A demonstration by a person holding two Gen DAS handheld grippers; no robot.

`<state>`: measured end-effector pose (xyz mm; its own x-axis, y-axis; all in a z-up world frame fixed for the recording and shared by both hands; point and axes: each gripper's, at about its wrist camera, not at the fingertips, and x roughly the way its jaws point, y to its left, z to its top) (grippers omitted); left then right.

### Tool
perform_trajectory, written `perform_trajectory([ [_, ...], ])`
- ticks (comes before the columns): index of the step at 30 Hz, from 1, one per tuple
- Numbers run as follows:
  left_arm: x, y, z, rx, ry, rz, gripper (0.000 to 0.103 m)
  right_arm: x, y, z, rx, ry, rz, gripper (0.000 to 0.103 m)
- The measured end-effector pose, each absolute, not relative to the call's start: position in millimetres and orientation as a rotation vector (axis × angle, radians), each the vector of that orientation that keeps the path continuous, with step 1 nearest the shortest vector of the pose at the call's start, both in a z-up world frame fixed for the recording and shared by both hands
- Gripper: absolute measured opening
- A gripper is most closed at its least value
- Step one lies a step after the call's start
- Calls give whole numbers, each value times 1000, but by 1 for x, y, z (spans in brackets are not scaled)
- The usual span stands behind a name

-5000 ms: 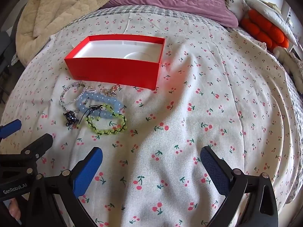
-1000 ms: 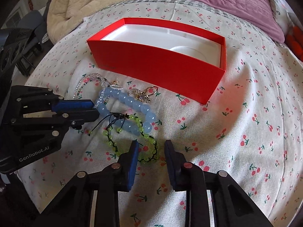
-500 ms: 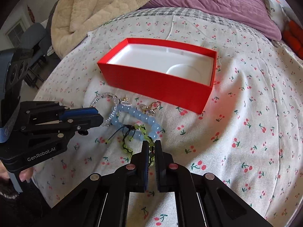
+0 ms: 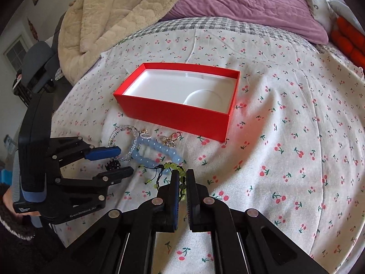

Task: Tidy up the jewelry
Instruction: 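Close left tool on the black clip while right tool grasps and lifts the green bracelet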

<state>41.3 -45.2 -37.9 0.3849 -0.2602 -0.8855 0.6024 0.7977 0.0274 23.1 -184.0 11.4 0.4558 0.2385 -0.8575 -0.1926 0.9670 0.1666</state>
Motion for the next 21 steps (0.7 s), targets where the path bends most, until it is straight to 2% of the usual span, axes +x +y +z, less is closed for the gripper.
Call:
perform_trajectory([
  [4, 45, -42, -38, 336, 1038, -561, 36, 24, -180, 9, 32, 1076, 275, 6],
  [6, 45, -42, -36, 328, 1041, -566, 27, 25, -180, 8, 29, 1078, 277, 6],
  [16, 26, -35, -30, 356, 1035, -544, 27, 26, -178, 5, 18, 1093, 281, 6],
  [18, 25, -33, -29, 339, 1037, -549, 15, 27, -177, 5, 19, 1094, 285, 6],
  [21, 24, -25, -20, 286, 1028, -548, 14, 28, -176, 8, 23, 1091, 289, 6],
])
